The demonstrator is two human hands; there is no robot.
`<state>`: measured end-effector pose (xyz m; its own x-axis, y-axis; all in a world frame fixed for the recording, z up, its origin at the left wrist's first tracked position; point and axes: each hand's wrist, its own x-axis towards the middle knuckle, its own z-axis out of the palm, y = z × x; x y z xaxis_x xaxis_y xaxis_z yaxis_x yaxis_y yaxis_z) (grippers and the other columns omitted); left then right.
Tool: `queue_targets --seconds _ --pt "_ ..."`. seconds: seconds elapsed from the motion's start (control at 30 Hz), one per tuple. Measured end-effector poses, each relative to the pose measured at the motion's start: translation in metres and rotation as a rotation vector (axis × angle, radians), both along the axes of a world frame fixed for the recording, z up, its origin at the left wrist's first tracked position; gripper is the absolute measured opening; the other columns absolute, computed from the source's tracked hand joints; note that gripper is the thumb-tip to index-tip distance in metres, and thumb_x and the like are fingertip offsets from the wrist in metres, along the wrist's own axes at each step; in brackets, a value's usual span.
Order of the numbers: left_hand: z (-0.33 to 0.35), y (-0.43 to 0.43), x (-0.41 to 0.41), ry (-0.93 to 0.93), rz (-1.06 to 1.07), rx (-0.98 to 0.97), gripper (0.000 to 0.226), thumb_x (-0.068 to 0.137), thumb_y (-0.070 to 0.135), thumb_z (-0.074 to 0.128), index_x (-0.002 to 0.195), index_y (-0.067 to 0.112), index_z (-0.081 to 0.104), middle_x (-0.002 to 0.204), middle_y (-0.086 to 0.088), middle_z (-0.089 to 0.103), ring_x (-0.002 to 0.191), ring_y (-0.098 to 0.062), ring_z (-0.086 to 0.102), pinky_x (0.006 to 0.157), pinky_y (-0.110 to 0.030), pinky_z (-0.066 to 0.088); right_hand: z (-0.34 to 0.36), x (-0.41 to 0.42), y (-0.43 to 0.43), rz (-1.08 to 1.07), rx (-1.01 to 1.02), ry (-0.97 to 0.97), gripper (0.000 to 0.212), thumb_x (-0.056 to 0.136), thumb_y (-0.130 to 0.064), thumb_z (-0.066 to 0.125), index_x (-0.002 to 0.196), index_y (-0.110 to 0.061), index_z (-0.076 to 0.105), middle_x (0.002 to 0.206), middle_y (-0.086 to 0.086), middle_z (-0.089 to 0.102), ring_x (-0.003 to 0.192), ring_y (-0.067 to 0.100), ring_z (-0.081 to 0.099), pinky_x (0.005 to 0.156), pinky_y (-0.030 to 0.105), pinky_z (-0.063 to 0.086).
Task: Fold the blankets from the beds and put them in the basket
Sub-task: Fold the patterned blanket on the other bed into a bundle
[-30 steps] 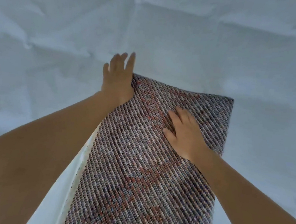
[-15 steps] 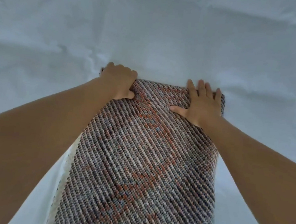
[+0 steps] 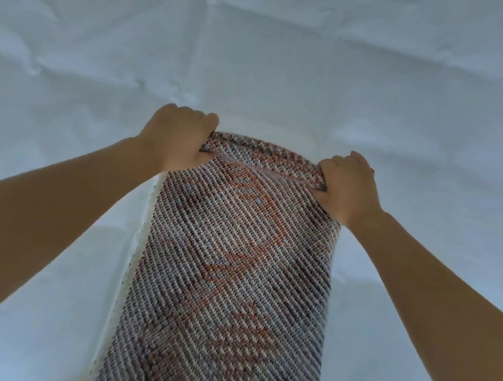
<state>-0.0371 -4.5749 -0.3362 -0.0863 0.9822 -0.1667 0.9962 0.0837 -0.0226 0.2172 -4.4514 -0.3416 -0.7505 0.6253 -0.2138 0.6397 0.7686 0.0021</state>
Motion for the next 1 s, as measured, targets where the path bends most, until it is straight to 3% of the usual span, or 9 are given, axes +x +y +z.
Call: queue_targets --seconds 0.17,0.27,0.43,0.53,0.63,0.7,0.83,0.93,1.0 --pt "0.048 -0.083 0.035 -0.091 -0.045 0.166 0.038 0.069 0.021 0.080 0.090 -0.001 0.057 0.075 -0.017 0.059 0.067 -0.033 0.057 0.053 -0.034 0.040 0.053 0.045 -0.079 -0.047 -0.095 0.064 0.036 0.081 -0.024 0.064 0.113 -0.007 0.059 0.099 0.012 0.056 0.092 0.031 0.052 0.076 0.038 0.041" --pt "0.069 -0.135 0.064 -0.071 -0.060 0.217 0.045 0.047 0.012 0.088 0.077 -0.001 0.058 0.060 -0.014 0.056 0.049 -0.031 0.055 0.043 -0.029 0.036 0.070 0.073 -0.132 -0.148 -0.183 0.082 0.047 0.081 -0.020 0.065 0.125 -0.011 0.053 0.121 0.009 0.055 0.110 0.028 0.051 0.089 0.036 0.043" --pt "0.076 -0.210 0.113 -0.128 -0.053 0.168 0.049 0.038 0.012 0.090 0.075 0.003 0.060 0.061 -0.010 0.059 0.050 -0.027 0.058 0.043 -0.028 0.040 0.076 0.110 -0.202 -0.248 -0.299 0.041 0.075 0.084 -0.018 0.065 0.147 -0.014 0.025 0.138 0.009 0.045 0.126 0.027 0.043 0.100 0.033 0.038" --pt "0.067 -0.251 0.134 -0.183 -0.053 0.136 0.052 0.031 0.013 0.090 0.071 0.004 0.059 0.057 -0.007 0.056 0.047 -0.025 0.055 0.042 -0.026 0.035 0.067 0.130 -0.238 -0.226 -0.296 0.051 0.076 0.074 -0.008 0.073 0.141 -0.009 0.039 0.117 0.012 0.058 0.106 0.031 0.055 0.084 0.035 0.046" --pt "0.045 -0.292 0.158 -0.178 -0.056 0.066 0.057 0.027 0.018 0.091 0.072 0.007 0.058 0.057 -0.005 0.055 0.048 -0.024 0.055 0.043 -0.026 0.042 0.048 0.156 -0.273 -0.127 -0.178 0.135 0.071 0.039 0.004 0.085 0.107 -0.001 0.067 0.076 0.010 0.065 0.064 0.030 0.063 0.053 0.031 0.052" --pt "0.022 -0.316 0.171 -0.158 -0.008 0.010 0.058 0.034 0.017 0.088 0.080 0.010 0.052 0.061 -0.005 0.057 0.053 -0.025 0.057 0.046 -0.028 0.045 0.032 0.168 -0.291 -0.082 -0.164 0.135 0.065 0.035 0.002 0.085 0.097 -0.002 0.069 0.068 0.007 0.062 0.056 0.028 0.061 0.048 0.028 0.050" --pt "-0.030 -0.348 0.194 -0.134 0.222 -0.254 0.059 0.036 0.010 0.088 0.090 0.011 0.064 0.074 -0.008 0.059 0.063 -0.028 0.059 0.054 -0.034 0.050 -0.010 0.178 -0.320 -0.076 -0.262 -0.036 0.068 0.048 -0.003 0.083 0.113 -0.004 0.063 0.082 0.008 0.062 0.071 0.028 0.062 0.060 0.033 0.053" --pt "-0.037 -0.345 0.213 -0.160 0.416 -0.515 0.065 0.067 0.025 0.073 0.126 0.015 0.045 0.113 -0.010 0.051 0.104 -0.030 0.052 0.088 -0.045 0.046 -0.026 0.169 -0.334 -0.120 -0.430 -0.204 0.061 0.084 -0.013 0.056 0.141 -0.010 0.035 0.123 0.008 0.051 0.112 0.027 0.048 0.096 0.036 0.041" --pt "-0.030 -0.329 0.221 -0.212 0.522 -0.562 0.052 0.081 0.029 0.054 0.128 0.015 0.036 0.125 -0.008 0.044 0.117 -0.028 0.042 0.100 -0.045 0.034 -0.027 0.162 -0.334 -0.182 -0.512 -0.109 0.045 0.088 -0.011 0.051 0.132 -0.004 0.045 0.118 0.012 0.052 0.110 0.030 0.049 0.097 0.040 0.042"
